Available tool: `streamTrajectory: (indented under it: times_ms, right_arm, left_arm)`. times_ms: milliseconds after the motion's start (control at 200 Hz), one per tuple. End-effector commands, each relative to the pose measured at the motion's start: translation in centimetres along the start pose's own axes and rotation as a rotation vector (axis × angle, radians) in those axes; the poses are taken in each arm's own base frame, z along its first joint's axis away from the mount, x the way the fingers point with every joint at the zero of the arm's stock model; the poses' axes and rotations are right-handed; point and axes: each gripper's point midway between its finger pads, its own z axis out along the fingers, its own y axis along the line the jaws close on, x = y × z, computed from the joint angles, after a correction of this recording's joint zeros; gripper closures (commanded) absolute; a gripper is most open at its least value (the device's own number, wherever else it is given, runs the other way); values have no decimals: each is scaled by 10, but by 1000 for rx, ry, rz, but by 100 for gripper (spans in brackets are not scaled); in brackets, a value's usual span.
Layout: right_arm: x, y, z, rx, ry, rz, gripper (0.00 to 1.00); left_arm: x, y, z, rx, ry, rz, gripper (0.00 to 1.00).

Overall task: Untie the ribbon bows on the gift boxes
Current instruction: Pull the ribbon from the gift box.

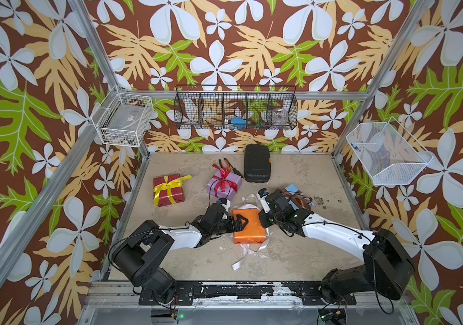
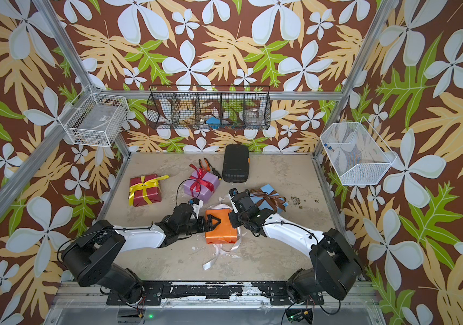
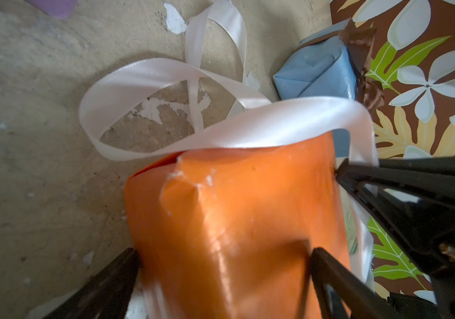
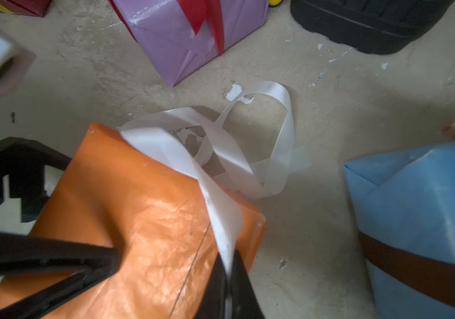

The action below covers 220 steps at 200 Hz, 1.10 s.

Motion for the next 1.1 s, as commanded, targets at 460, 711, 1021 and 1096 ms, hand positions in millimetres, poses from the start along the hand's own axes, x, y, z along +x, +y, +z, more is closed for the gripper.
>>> streamTrajectory:
  times_ms: [460, 711, 1021, 1096]
  right_arm:
    - [-48, 98, -83, -771, -141, 116, 100]
    - [-89, 119, -128, -947, -240, 100, 100]
    - [-139, 124, -182, -984, -379, 34, 100]
    - [-152, 120, -196, -970, -424, 23, 100]
  left_arm:
    - [17, 8, -10, -32, 60, -19, 0]
    - [15, 8, -6, -32, 58, 6, 0]
    - [35, 47, 2, -167, 112, -15, 1]
    - [37, 50, 0, -179, 115, -11, 1]
